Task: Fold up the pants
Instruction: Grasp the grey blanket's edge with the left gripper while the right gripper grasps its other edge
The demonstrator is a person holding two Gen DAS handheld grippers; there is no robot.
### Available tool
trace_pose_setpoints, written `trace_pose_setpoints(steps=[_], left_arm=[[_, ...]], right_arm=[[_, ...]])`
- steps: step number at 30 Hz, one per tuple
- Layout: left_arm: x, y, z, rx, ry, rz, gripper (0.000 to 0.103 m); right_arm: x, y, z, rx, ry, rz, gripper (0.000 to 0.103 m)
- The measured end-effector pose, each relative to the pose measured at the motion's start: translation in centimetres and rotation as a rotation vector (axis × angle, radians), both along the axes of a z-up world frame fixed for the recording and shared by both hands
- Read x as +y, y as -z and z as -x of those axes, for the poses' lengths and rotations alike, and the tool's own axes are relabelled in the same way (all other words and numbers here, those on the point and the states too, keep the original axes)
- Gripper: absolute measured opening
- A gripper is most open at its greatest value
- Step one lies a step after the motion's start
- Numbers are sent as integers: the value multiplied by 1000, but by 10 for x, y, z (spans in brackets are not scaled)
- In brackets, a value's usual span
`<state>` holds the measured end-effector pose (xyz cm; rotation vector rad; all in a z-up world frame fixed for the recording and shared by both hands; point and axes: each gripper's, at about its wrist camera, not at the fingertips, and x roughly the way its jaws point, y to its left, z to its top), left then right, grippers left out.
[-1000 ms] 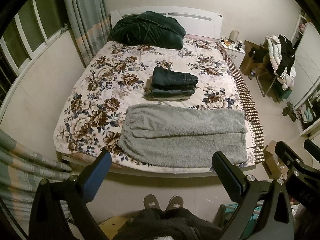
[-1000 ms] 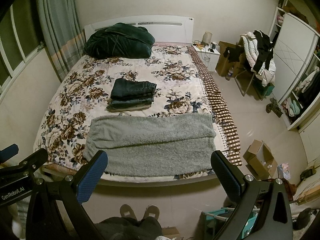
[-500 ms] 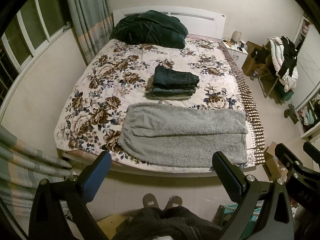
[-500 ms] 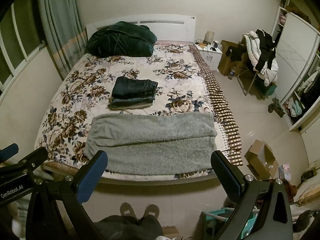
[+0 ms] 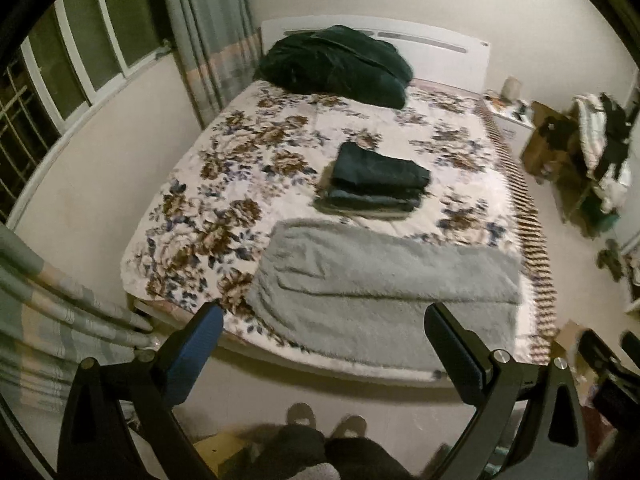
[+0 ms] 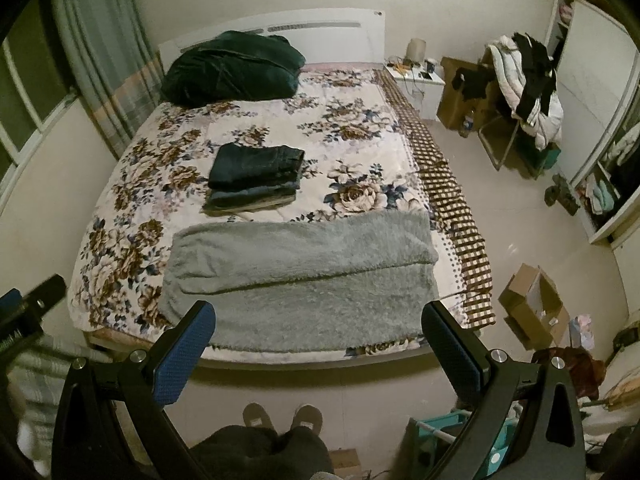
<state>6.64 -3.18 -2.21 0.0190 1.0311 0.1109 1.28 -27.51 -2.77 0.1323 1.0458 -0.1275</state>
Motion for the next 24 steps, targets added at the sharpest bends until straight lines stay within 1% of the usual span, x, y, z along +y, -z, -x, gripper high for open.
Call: trace_pose_setpoints(steps=[2,5,8,9,10,11,12,13,14,15,16,17,18,19,20,21,22,23,24], left_arm=[[2,17,-23,25,-19,-4,103],[10,55,-71,96,-82,-25,103],[26,107,-133,193,-157,-27,103],[29,122,-148,219,-174,-24,103],[35,145,-173,250,-205,-26,103],[39,160,-187,273,-224,-32,103],[45,186,-214,312,-248,-21,103],[49,204,-233,336,-268,-18,103],[53,223,-251,363,-292,-20,103],[60,250,-276,396,-322,-7,103],[65,268,-293,415,-343,3,103],[72,295,-316,443,-376,10,103],[76,318,-334,462,-400,20,103],[79,341,-351,482,-423,28,103],[84,359,-368,502,-441,35,103],[88,381,-383,523,-463,45,103],[89,403,-396,549,-480,55,103],[91,423,-410,574,-498,67,103],[94,442,-422,594,-516,87,103]], right_arm=[[-14,18,-21,16,31,0,103],[-38,55,-64,48,91,-6,103],[-66,102,-115,95,164,-30,103],[-74,121,-134,121,195,-29,103],[-85,145,-159,150,223,-46,103],[-94,165,-178,167,247,-52,103],[-103,188,-199,192,282,-50,103],[-114,211,-221,214,309,-59,103],[-119,228,-237,224,328,-65,103],[-129,253,-258,241,361,-64,103],[-144,285,-284,271,410,-74,103],[-149,305,-299,281,431,-89,103],[-164,340,-323,306,475,-106,103],[-173,363,-339,334,510,-113,103],[-187,395,-358,356,554,-140,103],[-194,413,-366,369,582,-154,103],[-207,443,-382,394,628,-164,103],[-216,463,-389,409,659,-171,103],[-229,490,-403,425,700,-179,103]])
